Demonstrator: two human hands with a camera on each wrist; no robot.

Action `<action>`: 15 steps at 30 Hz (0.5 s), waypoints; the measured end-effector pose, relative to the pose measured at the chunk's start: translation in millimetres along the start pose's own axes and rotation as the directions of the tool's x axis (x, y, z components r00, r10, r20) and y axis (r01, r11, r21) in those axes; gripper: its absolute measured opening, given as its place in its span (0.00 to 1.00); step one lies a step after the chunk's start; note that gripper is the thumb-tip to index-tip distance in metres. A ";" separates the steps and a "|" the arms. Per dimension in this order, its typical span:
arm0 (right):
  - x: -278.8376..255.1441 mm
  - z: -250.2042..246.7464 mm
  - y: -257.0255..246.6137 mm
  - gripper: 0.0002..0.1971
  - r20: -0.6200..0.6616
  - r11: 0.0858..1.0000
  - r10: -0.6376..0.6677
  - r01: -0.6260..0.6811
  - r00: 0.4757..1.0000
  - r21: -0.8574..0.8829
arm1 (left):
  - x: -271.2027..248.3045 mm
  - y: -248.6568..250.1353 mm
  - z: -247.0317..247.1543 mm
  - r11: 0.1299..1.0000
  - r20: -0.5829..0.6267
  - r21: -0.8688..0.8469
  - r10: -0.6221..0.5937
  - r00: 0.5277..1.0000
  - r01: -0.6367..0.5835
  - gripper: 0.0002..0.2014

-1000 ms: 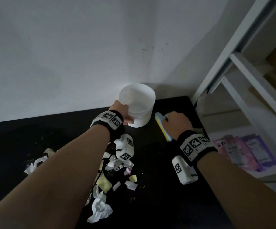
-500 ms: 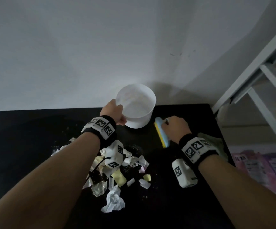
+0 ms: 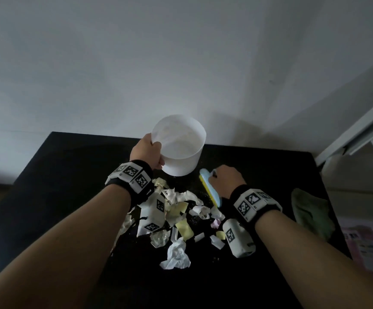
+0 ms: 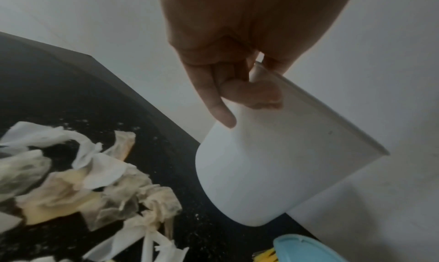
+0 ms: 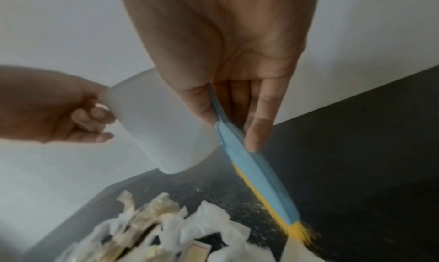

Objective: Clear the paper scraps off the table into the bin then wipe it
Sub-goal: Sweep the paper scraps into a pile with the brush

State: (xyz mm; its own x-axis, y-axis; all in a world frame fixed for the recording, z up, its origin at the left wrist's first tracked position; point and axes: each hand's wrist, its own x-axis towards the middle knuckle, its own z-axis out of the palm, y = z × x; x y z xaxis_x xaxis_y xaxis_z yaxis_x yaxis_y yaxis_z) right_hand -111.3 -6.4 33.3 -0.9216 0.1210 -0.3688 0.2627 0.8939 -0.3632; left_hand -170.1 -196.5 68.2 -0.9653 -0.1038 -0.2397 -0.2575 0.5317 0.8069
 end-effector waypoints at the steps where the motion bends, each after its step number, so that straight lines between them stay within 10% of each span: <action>1: 1.3 -1.9 -1.0 0.16 -0.033 1.000 -0.008 0.008 0.999 -0.001 | -2.5 -3.4 -5.1 1.000 -0.026 -0.004 0.004 1.000 -0.004 0.16; 8: 4.4 -3.2 5.2 0.14 -0.143 0.975 0.112 -0.137 0.983 -0.175 | -12.0 -24.3 -39.5 1.000 -0.195 -0.009 -0.001 0.981 -0.001 0.13; 15: 14.2 14.2 -53.4 0.15 -0.044 0.986 -0.108 0.101 0.993 -0.131 | -8.7 -46.2 -79.1 0.999 -0.282 -0.010 -0.040 0.959 0.039 0.14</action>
State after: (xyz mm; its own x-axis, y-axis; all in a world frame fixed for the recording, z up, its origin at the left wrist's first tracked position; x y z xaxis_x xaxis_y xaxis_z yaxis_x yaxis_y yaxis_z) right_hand -134.4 -58.5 35.3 -0.9562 0.0430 -0.2897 0.1287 0.9502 -0.2837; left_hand -153.3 -286.7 75.8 -0.9274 -0.3574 -0.1101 -0.2951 0.5185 0.8026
